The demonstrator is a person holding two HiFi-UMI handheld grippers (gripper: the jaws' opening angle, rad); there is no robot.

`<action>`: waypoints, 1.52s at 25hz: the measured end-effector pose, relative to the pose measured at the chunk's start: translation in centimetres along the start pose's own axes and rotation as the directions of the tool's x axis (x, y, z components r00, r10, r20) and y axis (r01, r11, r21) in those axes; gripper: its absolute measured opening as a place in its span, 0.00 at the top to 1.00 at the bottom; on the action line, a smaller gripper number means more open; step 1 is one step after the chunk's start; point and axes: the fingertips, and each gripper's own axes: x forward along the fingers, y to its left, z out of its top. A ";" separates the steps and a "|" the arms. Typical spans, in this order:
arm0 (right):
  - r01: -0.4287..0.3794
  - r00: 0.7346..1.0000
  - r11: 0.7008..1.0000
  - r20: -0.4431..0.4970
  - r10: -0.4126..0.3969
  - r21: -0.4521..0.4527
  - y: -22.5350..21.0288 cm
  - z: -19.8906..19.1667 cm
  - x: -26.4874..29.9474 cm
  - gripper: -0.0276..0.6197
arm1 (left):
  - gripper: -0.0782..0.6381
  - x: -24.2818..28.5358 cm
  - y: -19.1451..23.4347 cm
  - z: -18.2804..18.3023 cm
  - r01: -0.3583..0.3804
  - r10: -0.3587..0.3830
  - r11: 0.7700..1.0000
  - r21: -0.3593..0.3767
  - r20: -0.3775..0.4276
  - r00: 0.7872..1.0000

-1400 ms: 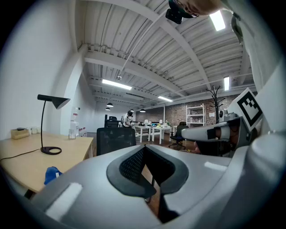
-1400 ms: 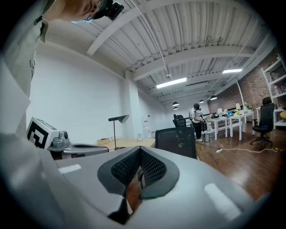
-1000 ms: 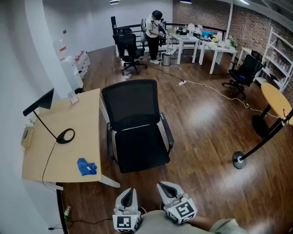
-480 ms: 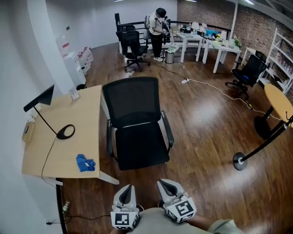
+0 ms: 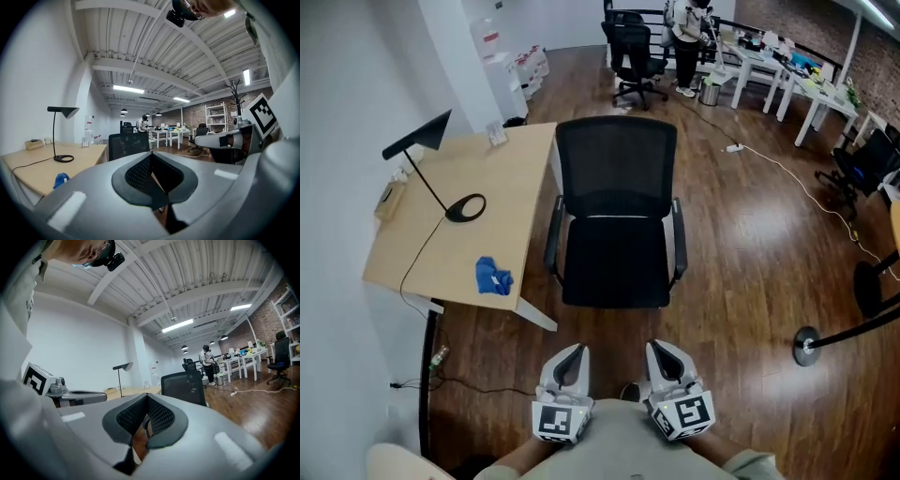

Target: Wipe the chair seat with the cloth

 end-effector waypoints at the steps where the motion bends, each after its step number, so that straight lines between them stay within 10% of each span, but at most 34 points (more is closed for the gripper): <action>1: -0.012 1.000 1.000 -0.006 0.012 0.001 -0.1 -0.1 0.3 0.96 | 0.88 -0.1 0.2 -0.1 -0.019 0.019 1.000 -0.002 -0.005 1.000; 11: -0.087 0.994 0.995 -0.073 0.084 -0.046 0.2 -0.7 5.9 0.95 | 0.88 1.9 5.1 -2.2 -0.108 0.106 0.992 -0.069 -0.034 0.994; 20: -0.228 0.966 0.964 -0.156 0.206 -0.135 5.6 -0.9 19.6 0.86 | 0.88 4.9 18.6 -3.5 -0.221 0.219 0.968 -0.118 -0.036 0.975; 38: -0.566 0.800 0.800 -0.369 0.473 -0.202 24.0 -9.8 42.7 0.77 | 0.88 0.8 41.4 -7.7 -0.491 0.479 0.859 -0.145 -0.112 0.871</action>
